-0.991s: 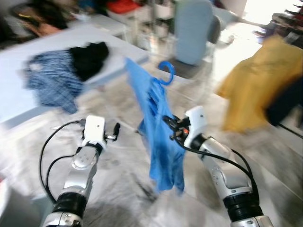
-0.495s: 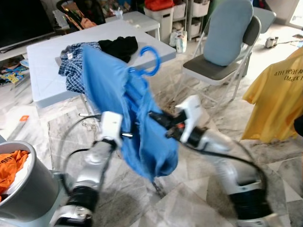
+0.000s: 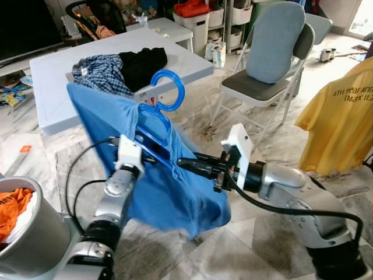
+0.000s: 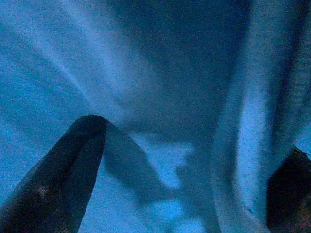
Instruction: Hang hanger
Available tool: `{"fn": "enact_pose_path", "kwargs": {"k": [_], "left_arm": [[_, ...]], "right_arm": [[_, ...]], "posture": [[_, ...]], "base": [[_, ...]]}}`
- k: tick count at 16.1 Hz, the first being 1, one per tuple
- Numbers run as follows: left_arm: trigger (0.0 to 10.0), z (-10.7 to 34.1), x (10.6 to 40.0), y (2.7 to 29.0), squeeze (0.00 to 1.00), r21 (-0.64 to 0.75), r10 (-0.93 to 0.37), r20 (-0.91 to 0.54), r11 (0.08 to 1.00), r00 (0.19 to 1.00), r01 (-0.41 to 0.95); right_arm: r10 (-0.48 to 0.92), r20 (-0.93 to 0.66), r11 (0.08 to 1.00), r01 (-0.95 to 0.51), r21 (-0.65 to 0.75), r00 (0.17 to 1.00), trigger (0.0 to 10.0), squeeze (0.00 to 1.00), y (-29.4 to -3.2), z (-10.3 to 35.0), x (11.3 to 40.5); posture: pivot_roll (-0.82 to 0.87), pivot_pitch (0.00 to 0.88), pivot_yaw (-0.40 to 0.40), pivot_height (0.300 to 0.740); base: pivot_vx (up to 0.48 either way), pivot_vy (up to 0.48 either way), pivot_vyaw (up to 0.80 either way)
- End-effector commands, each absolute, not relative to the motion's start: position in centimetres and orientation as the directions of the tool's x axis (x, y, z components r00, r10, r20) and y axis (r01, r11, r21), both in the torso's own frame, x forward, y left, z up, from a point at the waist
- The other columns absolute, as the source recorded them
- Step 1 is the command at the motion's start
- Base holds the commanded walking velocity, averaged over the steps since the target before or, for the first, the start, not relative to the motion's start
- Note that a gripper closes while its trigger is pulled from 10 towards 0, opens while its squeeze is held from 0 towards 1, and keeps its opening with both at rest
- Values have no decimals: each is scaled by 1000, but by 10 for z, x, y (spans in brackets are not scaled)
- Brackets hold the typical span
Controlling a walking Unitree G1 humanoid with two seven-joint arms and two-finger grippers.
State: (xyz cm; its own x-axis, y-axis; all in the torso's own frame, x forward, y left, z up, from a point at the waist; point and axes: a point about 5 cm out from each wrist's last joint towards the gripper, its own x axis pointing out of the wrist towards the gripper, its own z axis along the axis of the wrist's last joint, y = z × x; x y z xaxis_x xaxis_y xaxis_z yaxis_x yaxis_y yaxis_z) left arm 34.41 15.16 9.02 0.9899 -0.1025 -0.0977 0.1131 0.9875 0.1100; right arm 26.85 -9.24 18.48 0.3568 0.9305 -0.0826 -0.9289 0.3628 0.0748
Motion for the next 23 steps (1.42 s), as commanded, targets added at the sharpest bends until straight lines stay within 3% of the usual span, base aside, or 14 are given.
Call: {"fn": "enact_pose_path", "kwargs": {"k": [1, 7, 13, 16, 17, 19, 20, 23], "left_arm": [[10000, 95, 346, 162, 0, 122, -65, -74, 990, 995, 74], [10000, 90, 334, 185, 0, 146, -38, -77, 988, 996, 49], [10000, 99, 332, 189, 0, 121, -58, -61, 991, 996, 65], [10000, 100, 332, 192, 0, 113, -44, -60, 992, 997, 51], [10000, 101, 333, 195, 0, 115, -40, -61, 992, 997, 47], [10000, 102, 334, 196, 0, 113, -35, -62, 993, 997, 42], [10000, 103, 335, 198, 0, 111, -30, -62, 993, 998, 37], [10000, 103, 335, 199, 0, 108, -26, -66, 994, 997, 33]], "right_arm": [[932, -116, 347, -937, 26, 342, 10000, 0, -94, 182, 268], [749, -340, 538, -821, -190, 569, 10000, 0, -143, 156, 298], [584, -497, 528, -765, -368, 642, 10000, 0, -176, 133, 312], [631, -504, 477, -807, -347, 589, 10000, 0, -180, 135, 306], [687, -541, 370, -874, -315, 486, 10000, 0, -189, 139, 292], [728, -554, 309, -914, -262, 405, 10000, 0, -198, 143, 282], [747, -571, 268, -940, -211, 341, 10000, 0, -212, 151, 273], [661, -705, 174, -967, -187, 256, 10000, 0, -250, 154, 257]], "posture": [[-168, 0, 91, 740], [-144, 0, 78, 740], [-140, 0, 76, 740], [-140, 0, 76, 740], [-151, 0, 80, 740], [-153, 0, 81, 740], [-161, 0, 84, 740], [-166, 0, 86, 740]], "base": [[0, 0, 0], [0, 0, 0], [0, 0, 0], [0, 0, 0], [0, 0, 0], [0, 0, 0], [0, 0, 0], [0, 0, 0]]}}
